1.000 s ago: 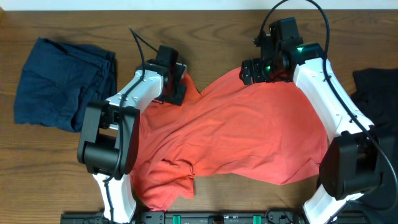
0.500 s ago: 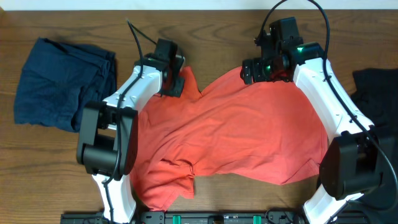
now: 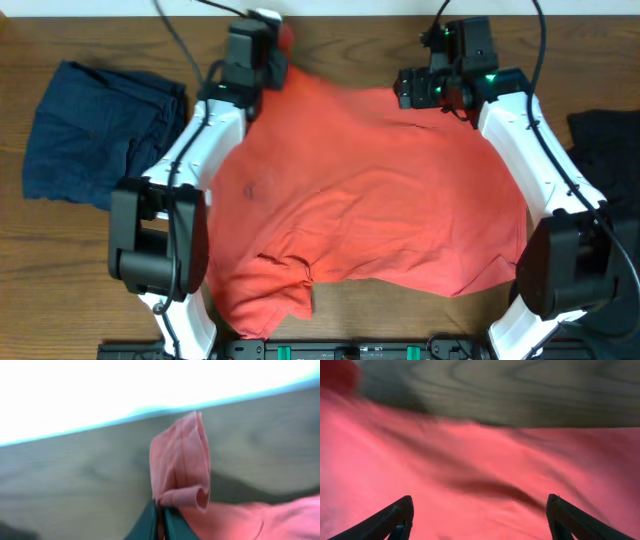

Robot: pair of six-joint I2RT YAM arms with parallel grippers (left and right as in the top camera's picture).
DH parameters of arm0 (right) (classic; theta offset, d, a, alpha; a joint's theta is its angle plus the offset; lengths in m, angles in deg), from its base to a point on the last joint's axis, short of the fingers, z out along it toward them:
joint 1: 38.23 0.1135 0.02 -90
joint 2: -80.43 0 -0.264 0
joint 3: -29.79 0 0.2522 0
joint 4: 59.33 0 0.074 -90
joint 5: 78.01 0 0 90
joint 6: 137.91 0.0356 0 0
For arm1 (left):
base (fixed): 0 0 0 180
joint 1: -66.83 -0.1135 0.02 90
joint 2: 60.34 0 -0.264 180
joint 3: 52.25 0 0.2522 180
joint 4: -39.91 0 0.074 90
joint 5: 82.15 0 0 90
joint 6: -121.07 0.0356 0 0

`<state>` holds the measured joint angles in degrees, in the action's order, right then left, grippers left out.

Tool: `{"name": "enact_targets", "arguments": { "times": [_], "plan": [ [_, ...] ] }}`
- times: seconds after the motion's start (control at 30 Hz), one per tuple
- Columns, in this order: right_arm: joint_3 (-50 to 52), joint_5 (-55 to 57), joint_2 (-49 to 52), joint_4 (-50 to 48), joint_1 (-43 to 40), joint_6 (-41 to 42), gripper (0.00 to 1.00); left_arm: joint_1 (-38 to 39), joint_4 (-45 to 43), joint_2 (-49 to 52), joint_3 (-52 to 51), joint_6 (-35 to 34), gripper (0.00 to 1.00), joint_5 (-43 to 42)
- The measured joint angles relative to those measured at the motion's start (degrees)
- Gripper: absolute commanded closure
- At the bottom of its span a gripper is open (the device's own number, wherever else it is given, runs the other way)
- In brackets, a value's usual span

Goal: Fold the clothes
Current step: 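Pull both top corners of the T-shirt apart to smooth it flat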

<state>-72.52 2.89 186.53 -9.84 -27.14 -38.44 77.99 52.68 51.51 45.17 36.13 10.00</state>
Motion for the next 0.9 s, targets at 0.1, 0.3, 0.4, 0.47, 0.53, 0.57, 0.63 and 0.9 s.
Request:
{"name": "enact_targets", "arguments": {
  "times": [0.1,0.3,0.4,0.47,0.53,0.57,0.63,0.9],
  "plan": [
    [0.02,0.13,0.0,0.66,-0.33,0.5,0.12,-3.5,-2.05,0.0,1.75,-2.38,0.78,0.46],
    [0.02,0.11,0.0,1.29,-0.35,0.79,0.06,-10.45,-0.57,-0.02,4.79,-5.31,0.05,-2.82],
    [0.02,0.13,0.0,1.31,-0.37,0.79,0.06,-11.28,6.49,-0.02,5.14,-5.81,0.02,-4.37],
    [0.02,0.31,0.0,1.75,-0.39,0.79,0.05,-10.99,12.87,-0.02,5.09,-5.51,0.02,-5.18],
    [0.07,1.62,0.0,3.15,-0.59,0.79,0.06,-10.64,19.15,-0.02,5.05,-5.01,0.02,-5.73],
    [0.09,2.62,0.0,3.93,-0.9,0.79,0.08,-10.54,21.62,-0.02,5.03,-4.9,0.02,-5.9],
    [0.13,4.79,0.02,5.35,-2.01,0.61,0.19,-10.34,27.56,-0.11,5.05,-4.79,0.02,-6.32],
    [0.13,8.09,4.63,3.37,-13.38,-0.07,0.17,-10.32,43.93,-6.05,4.98,-4.74,0.01,-9.38]
  ]
}}
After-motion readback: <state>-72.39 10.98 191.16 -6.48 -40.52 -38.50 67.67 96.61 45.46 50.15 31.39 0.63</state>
